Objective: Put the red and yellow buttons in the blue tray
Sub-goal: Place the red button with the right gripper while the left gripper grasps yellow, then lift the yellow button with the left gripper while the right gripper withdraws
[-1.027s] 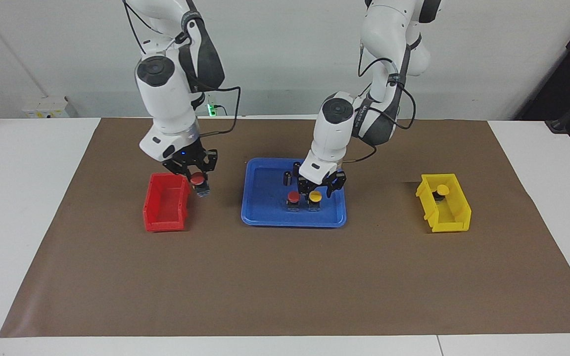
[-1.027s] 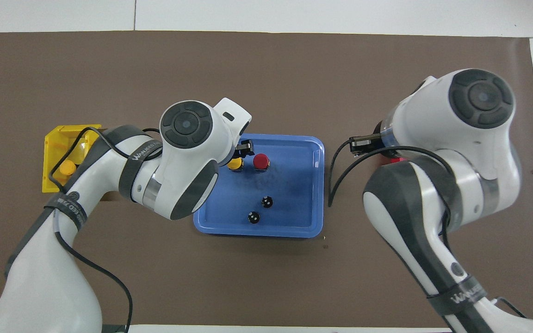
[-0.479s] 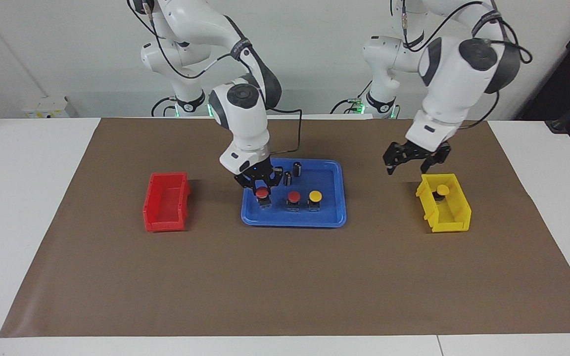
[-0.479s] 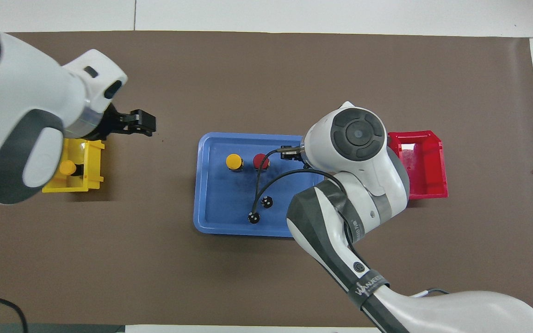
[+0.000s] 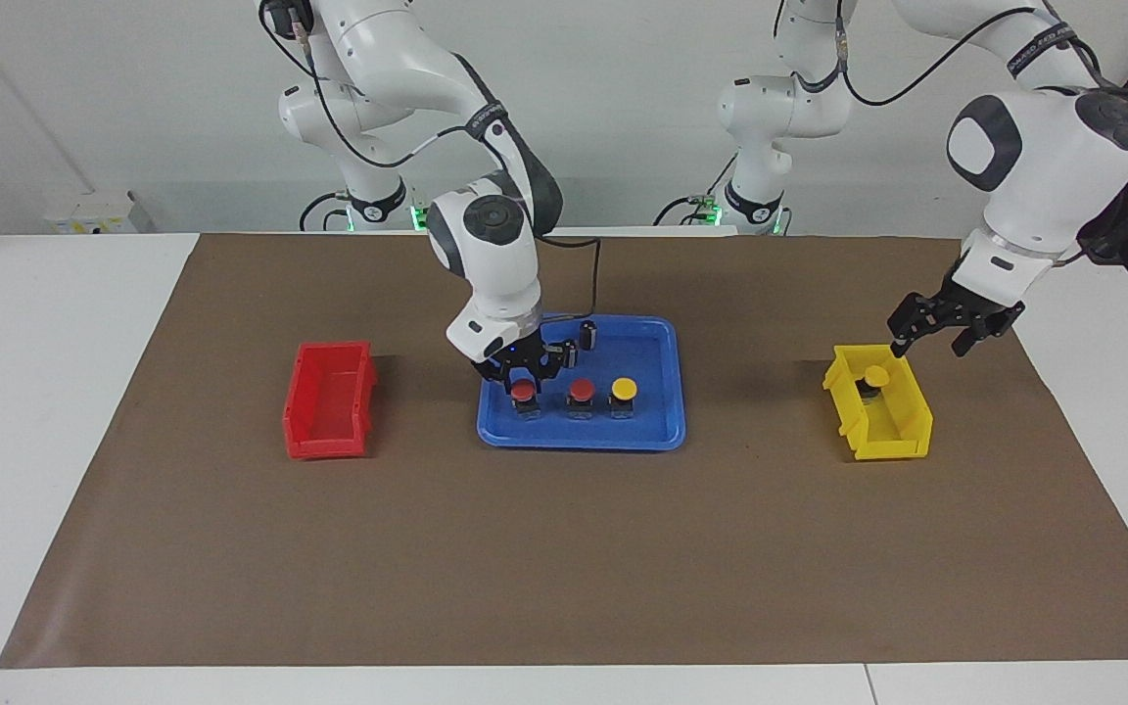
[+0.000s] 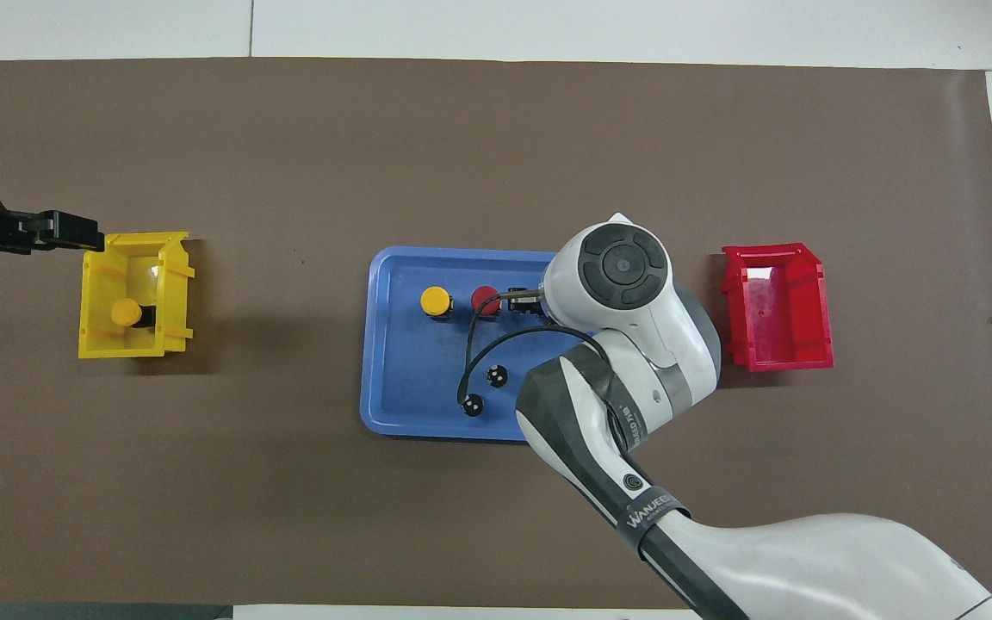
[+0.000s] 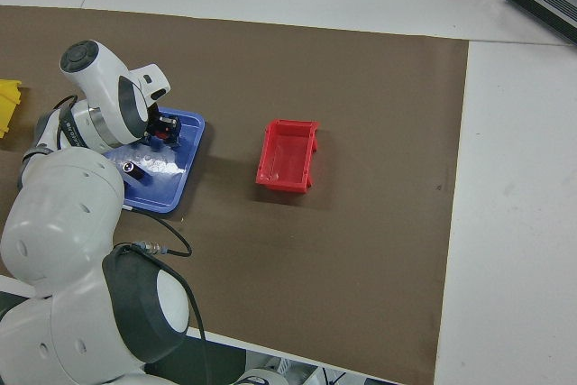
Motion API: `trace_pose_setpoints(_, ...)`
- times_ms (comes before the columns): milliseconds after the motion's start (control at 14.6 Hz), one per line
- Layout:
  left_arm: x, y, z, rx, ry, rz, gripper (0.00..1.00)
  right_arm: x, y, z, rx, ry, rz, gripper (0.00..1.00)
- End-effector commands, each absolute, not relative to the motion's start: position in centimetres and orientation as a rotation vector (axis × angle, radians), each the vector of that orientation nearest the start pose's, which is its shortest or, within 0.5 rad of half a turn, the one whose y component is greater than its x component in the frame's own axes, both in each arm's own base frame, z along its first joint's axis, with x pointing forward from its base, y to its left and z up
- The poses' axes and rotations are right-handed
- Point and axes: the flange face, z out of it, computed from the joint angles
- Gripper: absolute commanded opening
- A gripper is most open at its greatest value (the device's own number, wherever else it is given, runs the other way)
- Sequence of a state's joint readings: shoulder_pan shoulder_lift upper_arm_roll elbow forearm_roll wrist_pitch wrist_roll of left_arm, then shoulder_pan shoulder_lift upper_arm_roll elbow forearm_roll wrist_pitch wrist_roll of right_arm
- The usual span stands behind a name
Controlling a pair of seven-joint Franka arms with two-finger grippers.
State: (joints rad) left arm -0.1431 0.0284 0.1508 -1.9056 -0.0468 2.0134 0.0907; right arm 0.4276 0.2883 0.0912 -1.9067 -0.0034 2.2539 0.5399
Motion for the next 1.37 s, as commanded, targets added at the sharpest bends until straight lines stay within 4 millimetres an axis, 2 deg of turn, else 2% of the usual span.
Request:
trace_pose_setpoints(0, 56.4, 0.6, 45.6, -3.163, 0.106, -0.139, 0.73, 56.9, 28.7, 40.8, -3.115, 0.09, -0.069, 1.0)
trace_pose_setpoints(137, 55.7, 0.8, 42.7, -3.16, 0.109, -0.153, 0.73, 58.8, 25.1, 46.1, -3.125, 0.189, -0.053, 1.0)
trace_pose_setpoints(274, 55.3, 1.5, 40.5, -3.155, 0.116, -0.149, 0.73, 59.4, 19.9, 50.4, -3.134, 0.231, -0.042, 1.0)
trace_pose_setpoints(411, 54.8, 1.6, 39.0, -3.154, 0.112, -0.151, 0.73, 57.9, 15.8, 54.3, -3.157, 0.122, -0.007, 1.0)
trace_pose_setpoints(548, 54.2, 1.8, 37.7, -3.152, 0.108, -0.153, 0.73, 56.3, 11.0, 57.9, -3.164, 0.142, 0.022, 1.0)
trace_pose_setpoints(616, 53.8, 2.3, 36.9, -3.153, 0.095, -0.137, 0.73, 55.7, 8.9, 58.9, -3.165, 0.146, 0.045, 1.0)
trace_pose_setpoints(822, 52.9, 2.2, 35.3, -3.153, 0.098, -0.127, 0.73, 55.3, 4.6, 62.7, -3.164, 0.094, 0.066, 1.0)
trace_pose_setpoints(890, 52.8, 2.2, 35.2, -3.153, 0.093, -0.127, 0.63, 55.2, 3.8, 63.9, -3.164, 0.104, 0.05, 1.0)
trace_pose_setpoints(1027, 53.2, 2.2, 35.4, -3.151, 0.093, -0.141, 0.1, 54.7, 2.0, 66.4, -3.152, 0.153, 0.049, 1.0)
trace_pose_setpoints(1096, 53.6, 2.2, 35.8, -3.15, 0.091, -0.153, 0.03, 54.8, 1.5, 65.8, -3.158, 0.154, 0.046, 1.0)
trace_pose_setpoints(1233, 54.7, 1.7, 37.2, -3.151, 0.105, -0.122, 0.03, 54.5, 0.1, 65.5, -3.151, 0.181, 0.064, 1.0)
trace_pose_setpoints(1301, 55.5, 1.5, 38.8, -3.154, 0.112, -0.103, 0.03, 54.5, -0.1, 65.3, -3.151, 0.189, 0.066, 1.0)
